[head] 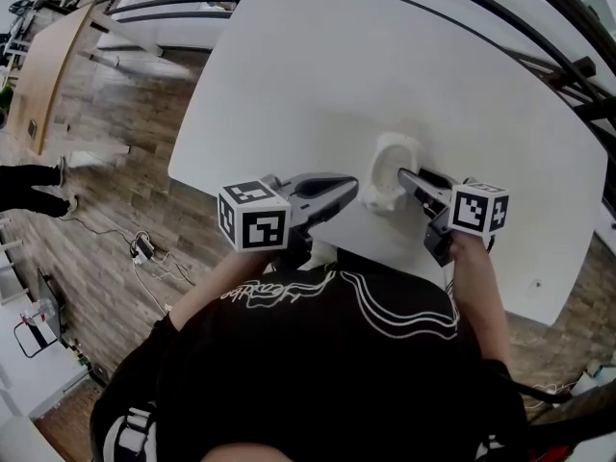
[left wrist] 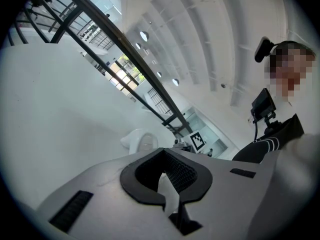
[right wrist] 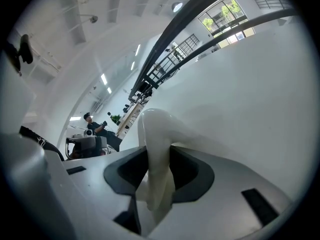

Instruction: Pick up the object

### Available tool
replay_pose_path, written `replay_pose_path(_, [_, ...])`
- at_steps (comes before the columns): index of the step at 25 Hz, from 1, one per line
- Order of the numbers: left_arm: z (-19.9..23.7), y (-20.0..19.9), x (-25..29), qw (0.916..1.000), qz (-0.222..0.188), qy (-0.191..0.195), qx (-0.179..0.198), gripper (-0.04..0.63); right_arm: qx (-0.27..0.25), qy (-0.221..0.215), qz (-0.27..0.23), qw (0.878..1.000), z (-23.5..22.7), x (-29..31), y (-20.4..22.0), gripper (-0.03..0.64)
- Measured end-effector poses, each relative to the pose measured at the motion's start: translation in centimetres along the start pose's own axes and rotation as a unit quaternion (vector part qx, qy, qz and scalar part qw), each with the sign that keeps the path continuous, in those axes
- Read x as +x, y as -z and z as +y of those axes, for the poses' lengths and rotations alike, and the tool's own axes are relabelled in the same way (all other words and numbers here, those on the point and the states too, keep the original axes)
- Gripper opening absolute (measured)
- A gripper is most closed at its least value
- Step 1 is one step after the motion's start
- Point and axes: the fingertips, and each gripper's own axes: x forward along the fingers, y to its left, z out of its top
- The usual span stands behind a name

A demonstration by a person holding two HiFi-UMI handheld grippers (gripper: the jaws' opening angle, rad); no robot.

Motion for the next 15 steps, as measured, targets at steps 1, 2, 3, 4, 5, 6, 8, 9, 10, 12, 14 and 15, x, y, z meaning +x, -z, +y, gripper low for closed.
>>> replay_pose_path(1, [-0.1, 0.1, 0.0, 1.0000, 0.000, 0.000, 0.001, 0.008, 0.001, -0.001, -0.004, 1.000, 0.2, -0.1, 0.0, 0.127])
replay_pose_path(2, [-0.3, 0.2, -0.1, 1.0000, -0.001, 0.000, 0.001, 0.008, 0.003, -0.003, -0.009, 1.000, 0.4, -0.3, 0.0, 0.127])
replay_pose_path(3, [-0.4, 0.3, -0.2, 1.0000, -0.001, 0.000, 0.002, 0.008, 0.003, -0.004, -0.015, 1.000, 0.6, -0.4, 0.0, 0.127])
replay_pose_path(4, [-0.6, 0.4, -0.4, 1.0000, -0.002, 0.001, 0.003, 0.008, 0.004, -0.006, -0.021, 1.000, 0.9, -0.5, 0.0, 0.127])
replay_pose_path(5, [-0.7, 0.5, -0.6, 1.0000, -0.003, 0.001, 0.004, 0.008, 0.004, -0.008, -0.028, 1.000, 1.2, -0.6, 0.1, 0.126])
replay_pose_path(6, [-0.8, 0.7, -0.8, 1.0000, -0.003, 0.001, 0.006, 0.008, 0.004, -0.011, -0.034, 0.999, 1.5, -0.7, 0.2, 0.126])
replay_pose_path(8, [-1.3, 1.2, -1.4, 0.9999, -0.005, 0.001, 0.010, 0.008, 0.004, -0.018, -0.047, 0.999, 2.4, -1.2, 0.6, 0.126])
replay_pose_path(9, [-1.5, 1.5, -1.6, 0.9999, -0.006, 0.000, 0.012, 0.008, 0.002, -0.020, -0.052, 0.998, 2.8, -1.5, 0.9, 0.126])
replay_pose_path(10, [-1.8, 1.7, -1.9, 0.9999, -0.008, -0.001, 0.013, 0.008, 0.001, -0.022, -0.058, 0.998, 3.2, -1.8, 1.1, 0.126])
replay_pose_path(12, [-2.3, 1.9, -2.6, 0.9998, -0.012, -0.002, 0.016, 0.008, -0.002, -0.026, -0.072, 0.997, 4.2, -2.4, 1.3, 0.126])
replay_pose_path(14, [-2.9, 1.9, -3.3, 0.9996, -0.017, -0.004, 0.020, 0.008, -0.003, -0.031, -0.085, 0.996, 5.3, -3.0, 1.4, 0.127])
replay_pose_path(15, [-3.2, 1.8, -3.7, 0.9995, -0.020, -0.005, 0.023, 0.008, -0.005, -0.033, -0.089, 0.995, 6.0, -3.3, 1.4, 0.126])
